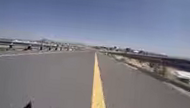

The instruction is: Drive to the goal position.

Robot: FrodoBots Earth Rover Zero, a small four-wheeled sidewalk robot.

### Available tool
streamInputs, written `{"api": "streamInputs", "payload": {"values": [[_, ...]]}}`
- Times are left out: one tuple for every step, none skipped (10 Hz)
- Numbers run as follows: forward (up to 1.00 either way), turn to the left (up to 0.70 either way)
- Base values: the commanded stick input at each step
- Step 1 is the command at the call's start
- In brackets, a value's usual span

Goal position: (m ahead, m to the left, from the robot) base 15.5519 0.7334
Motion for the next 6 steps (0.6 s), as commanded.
{"api": "streamInputs", "payload": {"values": [[0.85, 0.0], [0.85, 0.0], [0.85, 0.0], [0.85, 0.0], [0.85, 0.0], [0.85, 0.0]]}}
